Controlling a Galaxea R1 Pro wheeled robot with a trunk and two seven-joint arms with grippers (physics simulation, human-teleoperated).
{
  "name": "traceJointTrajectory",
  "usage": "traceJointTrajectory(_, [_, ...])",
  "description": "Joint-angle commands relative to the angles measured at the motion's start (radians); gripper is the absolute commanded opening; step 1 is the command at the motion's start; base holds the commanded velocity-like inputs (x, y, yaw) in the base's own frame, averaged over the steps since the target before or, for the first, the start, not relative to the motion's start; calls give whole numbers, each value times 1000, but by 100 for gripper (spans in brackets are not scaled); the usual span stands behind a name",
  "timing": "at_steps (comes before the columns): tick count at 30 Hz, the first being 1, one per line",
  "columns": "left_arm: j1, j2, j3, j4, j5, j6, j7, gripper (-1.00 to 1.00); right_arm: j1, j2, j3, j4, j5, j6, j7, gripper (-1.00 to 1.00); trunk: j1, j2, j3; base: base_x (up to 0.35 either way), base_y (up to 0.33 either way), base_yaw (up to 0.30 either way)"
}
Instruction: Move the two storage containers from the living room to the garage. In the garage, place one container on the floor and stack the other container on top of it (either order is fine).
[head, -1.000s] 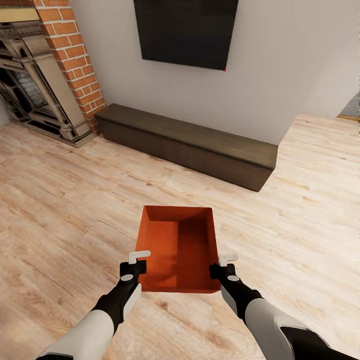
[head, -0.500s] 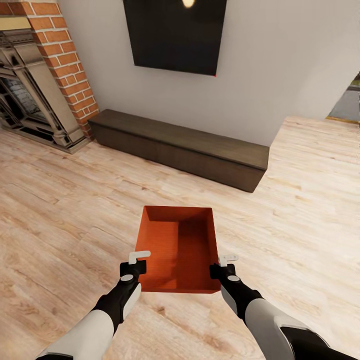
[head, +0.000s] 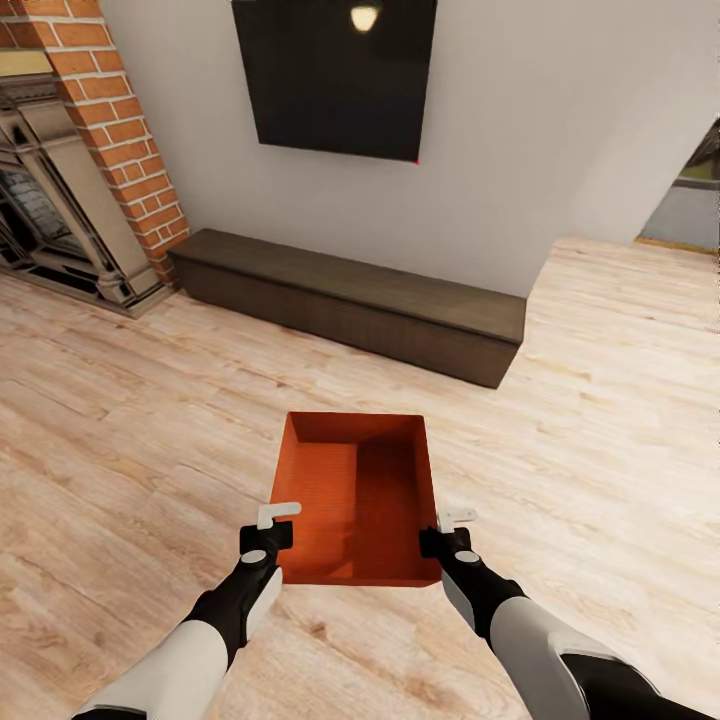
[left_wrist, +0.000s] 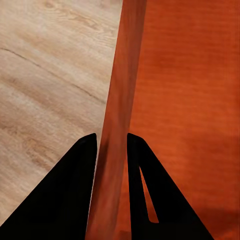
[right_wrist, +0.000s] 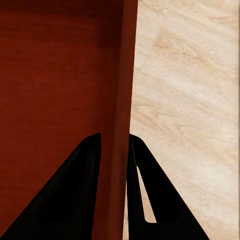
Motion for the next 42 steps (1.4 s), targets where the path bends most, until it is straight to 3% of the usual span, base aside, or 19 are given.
traceJointTrajectory(1, [-1, 2, 7, -4, -18, -66, 28, -100, 0, 0, -26, 4, 7, -4, -4, -100, 0, -1, 1, 0, 0, -70])
traceJointTrajectory(6, [-1, 6, 10, 3, -17, -97, 29, -100, 0, 0, -26, 4, 7, -4, -4, -100, 0, -1, 8, 0, 0, -67])
traceJointTrajectory(42, [-1, 10, 8, 7, -14, -89, 28, -100, 0, 0, -27, 4, 7, -4, -2, -100, 0, -1, 62, 0, 0, -63])
